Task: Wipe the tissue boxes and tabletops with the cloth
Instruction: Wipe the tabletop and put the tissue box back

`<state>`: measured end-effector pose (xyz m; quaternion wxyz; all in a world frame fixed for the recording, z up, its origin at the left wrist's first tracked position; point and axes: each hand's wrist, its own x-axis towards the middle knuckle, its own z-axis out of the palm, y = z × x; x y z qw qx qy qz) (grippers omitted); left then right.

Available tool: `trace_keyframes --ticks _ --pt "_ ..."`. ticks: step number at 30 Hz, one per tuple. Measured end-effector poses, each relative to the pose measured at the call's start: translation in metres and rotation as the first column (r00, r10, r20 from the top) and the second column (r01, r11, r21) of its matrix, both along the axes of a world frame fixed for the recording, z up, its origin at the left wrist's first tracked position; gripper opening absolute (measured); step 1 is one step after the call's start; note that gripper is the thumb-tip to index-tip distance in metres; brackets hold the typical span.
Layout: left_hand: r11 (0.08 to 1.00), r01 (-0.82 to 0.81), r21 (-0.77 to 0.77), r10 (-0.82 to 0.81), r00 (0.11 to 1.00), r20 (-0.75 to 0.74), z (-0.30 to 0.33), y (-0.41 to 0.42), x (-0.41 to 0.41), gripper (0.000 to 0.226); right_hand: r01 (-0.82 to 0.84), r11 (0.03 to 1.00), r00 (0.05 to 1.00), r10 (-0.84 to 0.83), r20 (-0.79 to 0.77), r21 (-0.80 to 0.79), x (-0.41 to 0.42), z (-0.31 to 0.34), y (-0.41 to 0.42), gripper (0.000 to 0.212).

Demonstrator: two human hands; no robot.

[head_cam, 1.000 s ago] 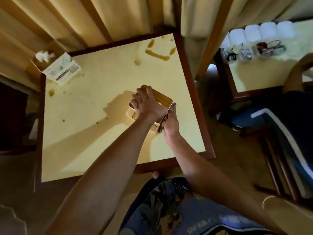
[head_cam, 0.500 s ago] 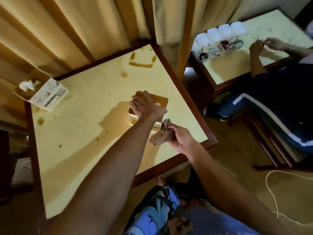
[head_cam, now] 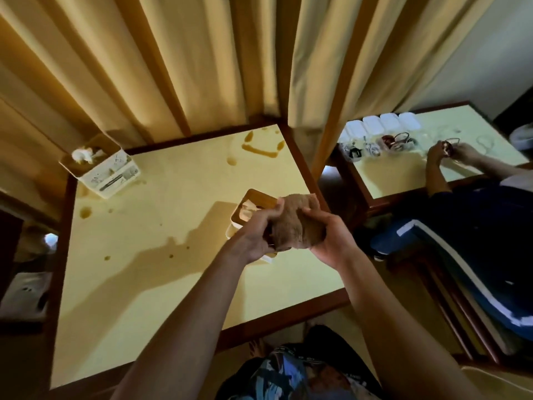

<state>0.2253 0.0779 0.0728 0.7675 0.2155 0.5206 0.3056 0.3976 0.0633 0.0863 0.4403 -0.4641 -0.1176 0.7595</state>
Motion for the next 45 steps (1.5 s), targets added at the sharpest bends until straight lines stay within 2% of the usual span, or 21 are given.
trace_keyframes --ticks 5,9,11,17,23,30,34,36,38,40,42,45 --pt "0.998 -0.047 0.032 0.049 0.996 -0.069 0.006 -0.011 -0.012 0.049 -0.148 0.989 0.979 0.143 0.147 0.025 0.005 -0.003 0.018 0.028" --pt "0.991 -0.101 0.091 0.114 0.983 -0.145 0.008 -0.020 -0.012 0.035 -0.401 0.916 0.882 0.384 0.275 0.006 0.020 -0.015 0.026 0.040" --pt "0.987 -0.113 0.115 0.133 0.975 -0.179 0.010 -0.025 -0.009 0.036 -0.466 0.884 0.847 0.449 0.285 -0.008 0.029 -0.021 0.026 0.037" --pt "0.969 -0.227 0.102 0.239 0.963 -0.127 0.003 -0.044 0.005 0.041 -0.518 0.855 0.823 0.501 0.269 -0.009 0.048 -0.019 0.027 0.040" --pt "0.946 -0.291 0.144 0.311 0.939 -0.145 -0.009 -0.073 0.017 0.037 -0.533 0.844 0.801 0.525 0.288 -0.057 0.052 -0.029 0.020 0.039" --pt "0.909 -0.380 0.170 0.402 0.908 -0.122 -0.007 -0.089 -0.002 0.021 -0.577 0.814 0.799 0.546 0.252 0.066 0.034 -0.020 0.023 0.033" --pt "0.849 -0.504 0.161 0.520 0.850 -0.080 -0.007 -0.087 -0.018 0.044 -0.592 0.794 0.797 0.551 0.247 0.139 0.022 -0.016 0.027 0.045" --pt "0.788 -0.608 0.094 0.608 0.793 0.033 -0.009 -0.083 -0.021 0.036 -0.583 0.795 0.802 0.531 0.273 0.165 0.011 -0.015 0.027 0.045" --pt "0.720 -0.690 -0.069 0.691 0.707 0.151 -0.012 -0.080 -0.025 0.023 -0.559 0.810 0.816 0.498 0.292 0.180 -0.002 -0.013 0.027 0.046" --pt "0.693 -0.668 -0.270 0.721 0.646 0.251 -0.017 -0.080 -0.029 0.051 -0.518 0.834 0.845 0.465 0.264 0.189 -0.018 -0.009 0.027 0.046" --pt "0.696 -0.569 -0.438 0.717 0.584 0.380 -0.023 -0.082 -0.037 0.075 -0.451 0.872 0.887 0.413 0.205 0.191 -0.034 -0.005 0.025 0.043" --pt "0.731 -0.443 -0.520 0.680 0.539 0.497 -0.028 -0.082 -0.053 0.091 -0.332 0.917 0.943 0.317 0.102 0.221 -0.060 0.000 0.026 0.037"
